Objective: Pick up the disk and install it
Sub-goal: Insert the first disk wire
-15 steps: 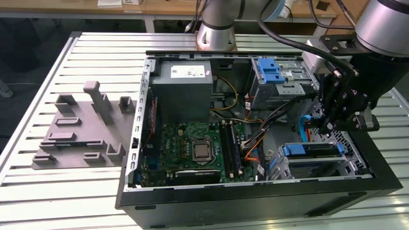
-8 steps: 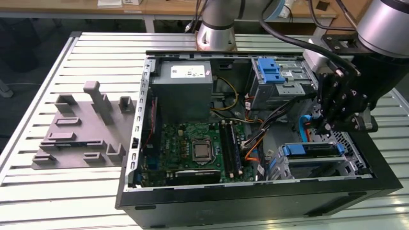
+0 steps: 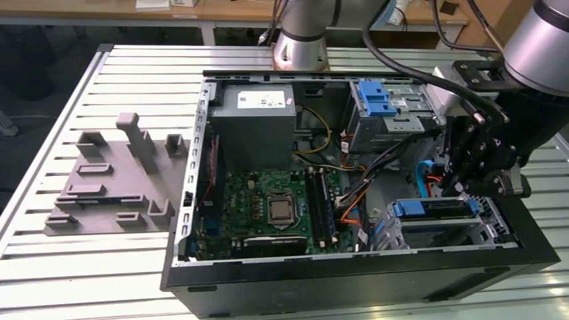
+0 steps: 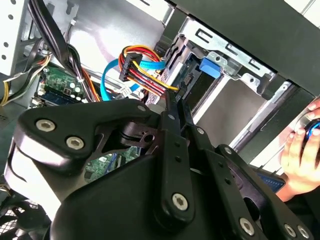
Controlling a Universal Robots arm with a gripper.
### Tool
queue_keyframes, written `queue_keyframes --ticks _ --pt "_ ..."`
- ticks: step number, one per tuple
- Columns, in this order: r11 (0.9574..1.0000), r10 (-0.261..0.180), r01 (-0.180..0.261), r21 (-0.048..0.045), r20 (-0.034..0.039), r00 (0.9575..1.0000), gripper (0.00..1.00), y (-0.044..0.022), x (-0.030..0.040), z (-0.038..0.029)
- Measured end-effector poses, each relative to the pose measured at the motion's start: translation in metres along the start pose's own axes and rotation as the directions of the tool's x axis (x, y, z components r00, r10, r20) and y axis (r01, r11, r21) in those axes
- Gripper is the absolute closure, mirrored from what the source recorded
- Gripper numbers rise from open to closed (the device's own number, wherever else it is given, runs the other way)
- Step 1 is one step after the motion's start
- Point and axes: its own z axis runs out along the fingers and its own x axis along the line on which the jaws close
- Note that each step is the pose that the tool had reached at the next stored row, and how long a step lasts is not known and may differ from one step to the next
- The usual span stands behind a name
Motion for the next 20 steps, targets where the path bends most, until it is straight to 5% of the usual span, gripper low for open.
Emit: queue_keyframes --ticks 20 --pt "0.9996 0.027 -0.027 -0.0113 -0.001 0.9996 0.84 -0.0059 0.0059 0.0041"
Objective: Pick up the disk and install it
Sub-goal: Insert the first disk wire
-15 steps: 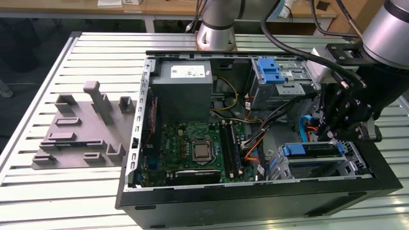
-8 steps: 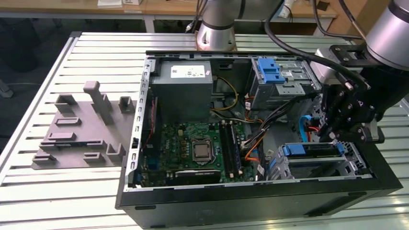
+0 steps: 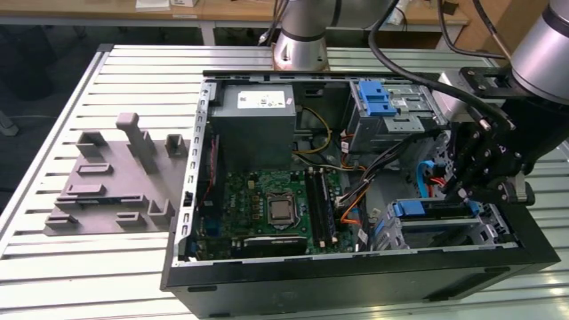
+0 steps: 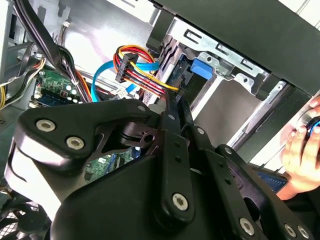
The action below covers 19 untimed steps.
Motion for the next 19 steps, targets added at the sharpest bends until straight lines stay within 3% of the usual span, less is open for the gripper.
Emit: queue_keyframes --ticks 7,19 --pt "0.9998 0.002 -0.002 -0.0175 -0.001 1.0 0.84 -0.0026 0.0 0.0013" --pt "0.9997 0.01 -0.01 -0.0234 -0.0013 0.9999 0.84 -0.004 0.0001 0.0041"
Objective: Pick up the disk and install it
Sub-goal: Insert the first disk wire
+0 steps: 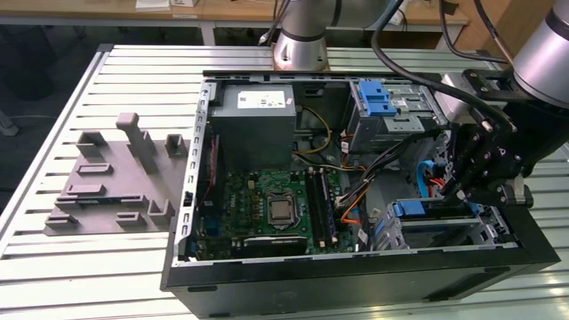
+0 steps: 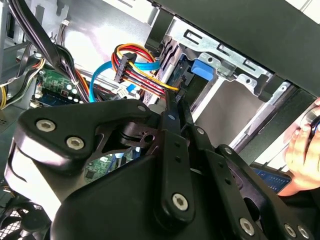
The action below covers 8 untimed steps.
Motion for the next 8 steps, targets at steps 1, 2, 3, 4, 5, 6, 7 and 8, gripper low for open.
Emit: queue_keyframes --ticks 1,2,3,4,5,6,7,8 --pt "1.0 0.0 0.0 0.0 -0.0001 1.0 0.84 -0.0003 0.0 0.0002" --pt "1.0 0.0 0.0 -0.0001 0.0 1.0 0.84 -0.0004 -0.0001 0.0004" --pt "1.0 0.0 0.0 -0.0002 0.0 1.0 0.84 -0.0008 -0.0001 0.0007" --pt "1.0 0.0 0.0 -0.0003 -0.0001 1.0 0.84 -0.0011 -0.0001 0.0009" --pt "1.0 0.0 0.0 -0.0003 -0.0001 1.0 0.84 -0.0013 -0.0001 0.0012" --pt "1.0 0.0 0.0 -0.0004 -0.0002 1.0 0.84 -0.0014 -0.0001 0.0014" --pt "1.0 0.0 0.0 -0.0004 -0.0002 1.0 0.84 -0.0015 -0.0001 0.0017" --pt "1.0 0.0 0.0 -0.0004 -0.0002 1.0 0.84 -0.0015 -0.0001 0.0018"
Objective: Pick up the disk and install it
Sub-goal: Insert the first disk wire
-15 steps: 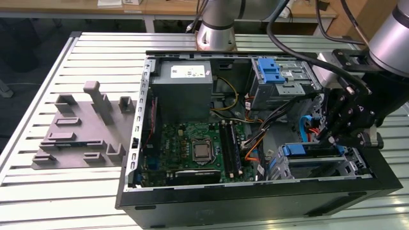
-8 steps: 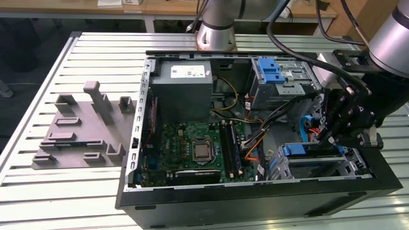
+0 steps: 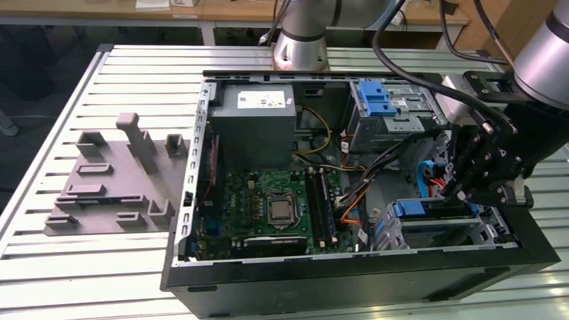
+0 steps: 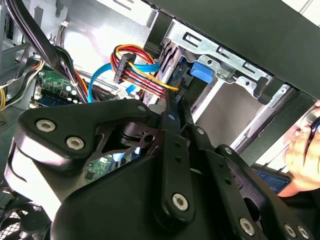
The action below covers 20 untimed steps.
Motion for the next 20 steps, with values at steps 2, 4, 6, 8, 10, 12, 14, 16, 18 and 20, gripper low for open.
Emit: queue_keyframes --ticks 2,4,6,8,10,12,14,16,18,20 --pt "1.0 0.0 0.0 0.0 0.0001 1.0 0.84 0.0 0.0 0.0003" --pt "1.0 0.0 0.0 -0.0001 0.0001 1.0 0.84 0.0 0.0 0.0006" --pt "1.0 0.0 0.0 -0.0003 0.0 1.0 0.84 0.0 0.0 0.0009" --pt "1.0 0.0 0.0 -0.0005 0.0 1.0 0.84 0.0 0.0 0.0013" --pt "1.0 0.0 0.0 -0.0011 0.0 1.0 0.84 0.0 0.0 0.0017" --pt "1.0 0.0 0.0 -0.0019 -0.0002 1.0 0.84 -0.0001 0.0 0.0021" --pt "1.0 0.0 0.0 -0.0028 -0.0001 1.0 0.84 -0.0001 0.0 0.0026" --pt "1.0 0.0 0.0 -0.0037 -0.0002 1.0 0.84 -0.0002 0.0 0.0031" --pt "1.0 0.0 0.0 -0.0047 -0.0001 1.0 0.84 -0.0003 0.0 0.0038" --pt "1.0 0.0 0.0 -0.0059 -0.0003 1.0 0.84 -0.0006 -0.0001 0.0046"
